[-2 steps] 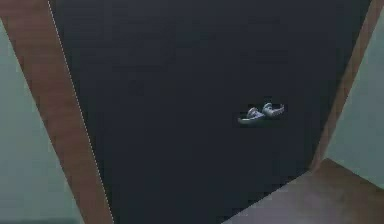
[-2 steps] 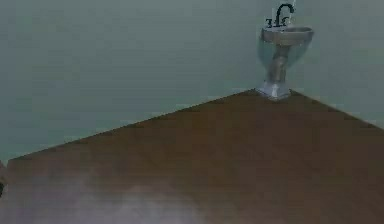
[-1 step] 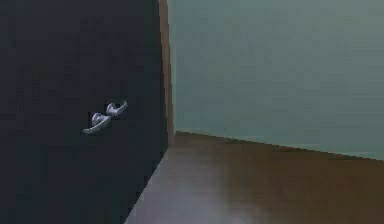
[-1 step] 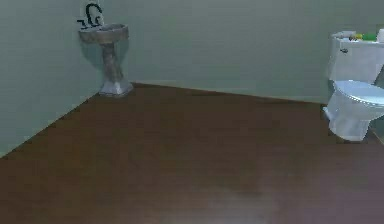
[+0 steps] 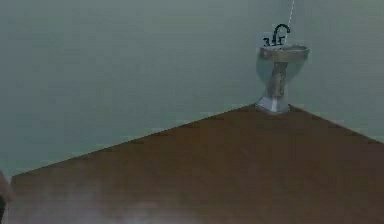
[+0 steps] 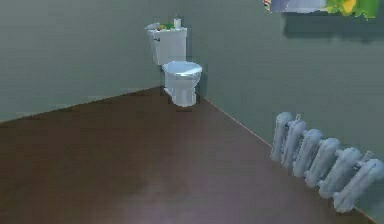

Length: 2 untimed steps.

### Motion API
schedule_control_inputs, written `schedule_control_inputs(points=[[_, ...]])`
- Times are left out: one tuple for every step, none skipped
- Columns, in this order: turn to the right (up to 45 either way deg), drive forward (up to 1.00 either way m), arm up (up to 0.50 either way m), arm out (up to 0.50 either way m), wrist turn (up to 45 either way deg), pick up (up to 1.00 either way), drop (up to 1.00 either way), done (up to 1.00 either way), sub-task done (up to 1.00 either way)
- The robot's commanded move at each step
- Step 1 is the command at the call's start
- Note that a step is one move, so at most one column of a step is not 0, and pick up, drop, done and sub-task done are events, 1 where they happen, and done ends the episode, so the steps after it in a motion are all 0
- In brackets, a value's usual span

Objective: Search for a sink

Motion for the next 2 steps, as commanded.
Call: schedule_control_inputs(points=[[24.0, 0.0, 0.0, 0.0, 0.0, 0.0, 0.0, 0.0, 0.0], [0.0, 1.0, 0.0, 0.0, 0.0, 0.0, 0.0, 0.0, 0.0]])
